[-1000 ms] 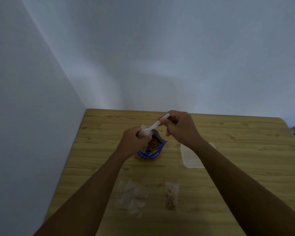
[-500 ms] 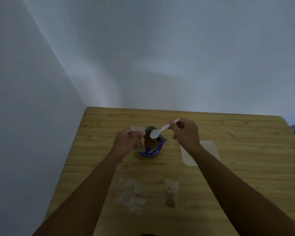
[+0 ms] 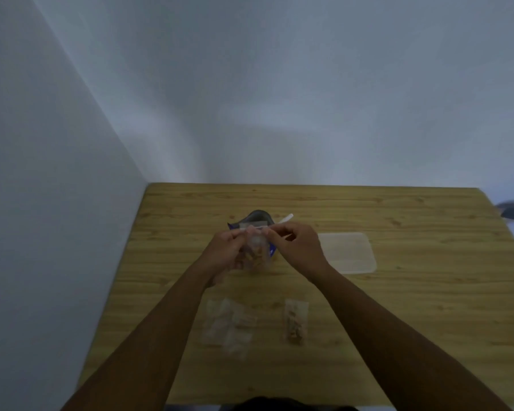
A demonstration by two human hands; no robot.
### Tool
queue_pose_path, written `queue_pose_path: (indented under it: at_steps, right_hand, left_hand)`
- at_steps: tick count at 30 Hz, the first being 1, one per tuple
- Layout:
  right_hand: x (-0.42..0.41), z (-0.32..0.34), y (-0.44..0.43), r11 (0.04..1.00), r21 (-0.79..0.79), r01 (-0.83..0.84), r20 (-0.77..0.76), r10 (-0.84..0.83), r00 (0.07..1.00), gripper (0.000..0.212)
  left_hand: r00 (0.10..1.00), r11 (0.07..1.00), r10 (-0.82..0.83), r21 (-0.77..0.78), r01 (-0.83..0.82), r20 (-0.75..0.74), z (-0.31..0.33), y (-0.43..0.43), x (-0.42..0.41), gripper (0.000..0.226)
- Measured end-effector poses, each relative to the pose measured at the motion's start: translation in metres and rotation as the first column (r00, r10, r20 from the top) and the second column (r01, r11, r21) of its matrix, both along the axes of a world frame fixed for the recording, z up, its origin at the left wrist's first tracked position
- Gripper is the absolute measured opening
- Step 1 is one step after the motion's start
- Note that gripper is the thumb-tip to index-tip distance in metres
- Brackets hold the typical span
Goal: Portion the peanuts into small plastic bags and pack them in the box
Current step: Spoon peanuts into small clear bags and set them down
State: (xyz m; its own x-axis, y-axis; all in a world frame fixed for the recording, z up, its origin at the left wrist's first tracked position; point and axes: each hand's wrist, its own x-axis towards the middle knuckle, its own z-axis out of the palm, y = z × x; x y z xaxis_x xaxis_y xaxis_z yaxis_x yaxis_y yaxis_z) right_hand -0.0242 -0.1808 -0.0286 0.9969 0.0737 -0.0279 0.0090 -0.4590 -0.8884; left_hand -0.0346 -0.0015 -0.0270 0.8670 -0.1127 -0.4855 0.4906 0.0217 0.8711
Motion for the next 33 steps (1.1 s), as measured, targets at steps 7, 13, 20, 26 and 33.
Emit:
queue_pose_path:
  at_steps: [7,13,20,26,33]
  right_hand:
    - [-0.027,-0.017,-0.03,0.952,0.283,0.113,-0.265,-0.035,0.964,0.013]
    - [-0.057,-0.06,-0.049,0.947,0.247,0.206,-0.416,-0.089,0.905,0.014]
    - [-0.091,-0.116,-0.055,0.986,-0.06,0.152,-0.449,-0.163,0.879,0.012]
    - [-0.099,-0.128,-0.052,0.967,-0.232,0.102,-0.396,-0.19,0.899,0.014]
    - [-0.093,-0.126,-0.05,0.936,-0.321,0.147,-0.184,-0.214,0.959,0.022]
  left_hand:
    - [0.992,0.986,-0.127,-0.107,0.127,0.01,-0.018,-0.02,-0.027,0.025]
    - [0.99,0.992,-0.109,0.054,0.114,-0.092,-0.064,-0.038,-0.055,0.019]
    - [0.978,0.922,-0.155,0.336,0.193,-0.138,-0.113,-0.051,-0.085,0.014]
    - [0.968,0.858,-0.192,0.451,0.246,-0.161,-0.13,-0.061,-0.095,0.006]
    - [0.993,0.765,-0.109,0.642,0.061,0.035,-0.126,-0.048,-0.089,0.013]
